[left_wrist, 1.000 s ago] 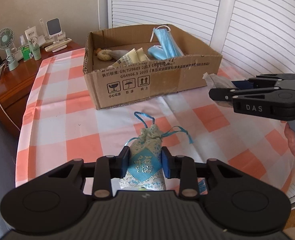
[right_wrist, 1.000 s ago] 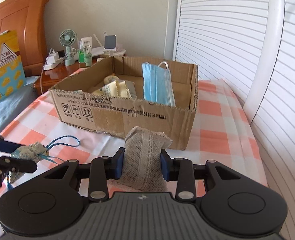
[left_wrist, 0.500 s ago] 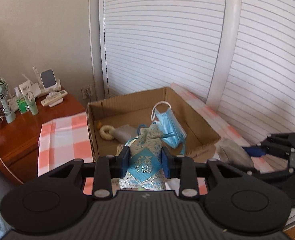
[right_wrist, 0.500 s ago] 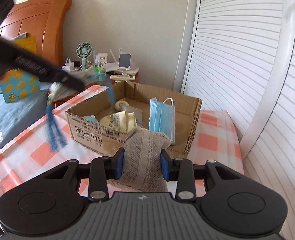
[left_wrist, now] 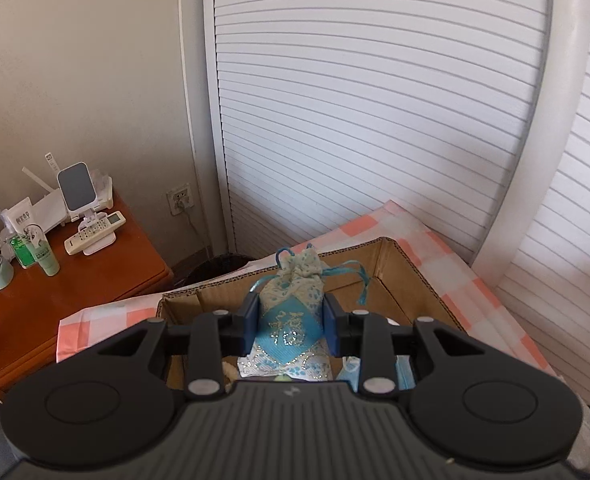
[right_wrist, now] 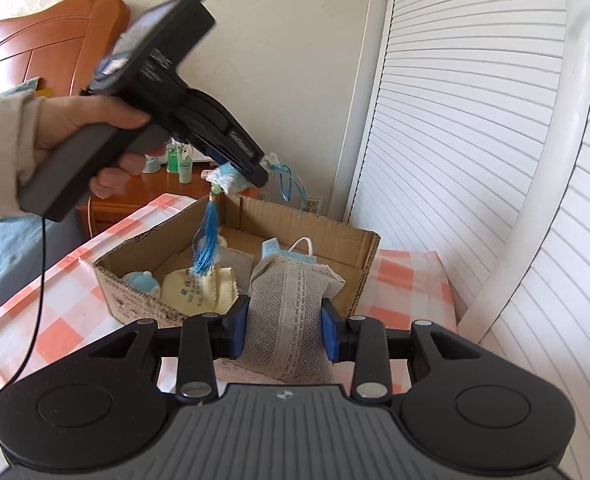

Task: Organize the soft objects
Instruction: 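Carry the sachet into the box and open the left gripper while the right gripper lifts the pouch, then lower the grey pouch into the box and open the right gripper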

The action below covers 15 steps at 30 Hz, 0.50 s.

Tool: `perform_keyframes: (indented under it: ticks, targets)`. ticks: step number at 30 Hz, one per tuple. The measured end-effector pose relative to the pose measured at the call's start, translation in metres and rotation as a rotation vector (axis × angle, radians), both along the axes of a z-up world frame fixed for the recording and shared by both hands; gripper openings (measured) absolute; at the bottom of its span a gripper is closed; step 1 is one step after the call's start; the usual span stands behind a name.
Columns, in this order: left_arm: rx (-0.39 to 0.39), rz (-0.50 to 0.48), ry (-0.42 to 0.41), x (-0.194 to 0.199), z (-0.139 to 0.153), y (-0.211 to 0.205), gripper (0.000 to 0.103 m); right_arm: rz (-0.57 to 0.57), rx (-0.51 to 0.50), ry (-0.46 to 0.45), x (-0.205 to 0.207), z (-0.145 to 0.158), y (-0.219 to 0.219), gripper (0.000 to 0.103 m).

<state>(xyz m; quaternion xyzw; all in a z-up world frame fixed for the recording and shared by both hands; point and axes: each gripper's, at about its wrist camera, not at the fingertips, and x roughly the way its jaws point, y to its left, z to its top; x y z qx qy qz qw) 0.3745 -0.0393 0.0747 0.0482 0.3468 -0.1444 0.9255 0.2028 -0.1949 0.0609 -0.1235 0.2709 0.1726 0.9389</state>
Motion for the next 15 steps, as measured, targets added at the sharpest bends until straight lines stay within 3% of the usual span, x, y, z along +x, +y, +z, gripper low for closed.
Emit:
perform_keyframes:
  ticks: [2,6,15]
  targets:
    - [-0.006,0.010,-0.004,0.009,-0.007,-0.003,0.037,-0.005,-0.004,0.002,0.005,-0.001,-0.001,0.041]
    - [-0.018,0.020,-0.005,0.012,-0.023,-0.004,0.084,-0.007,-0.015,0.008,0.017,-0.004,0.000,0.041]
    - [0.033,-0.001,-0.051,-0.037,-0.020,0.027,0.098,-0.006,-0.022,0.012,0.061,-0.002,0.011,0.041]
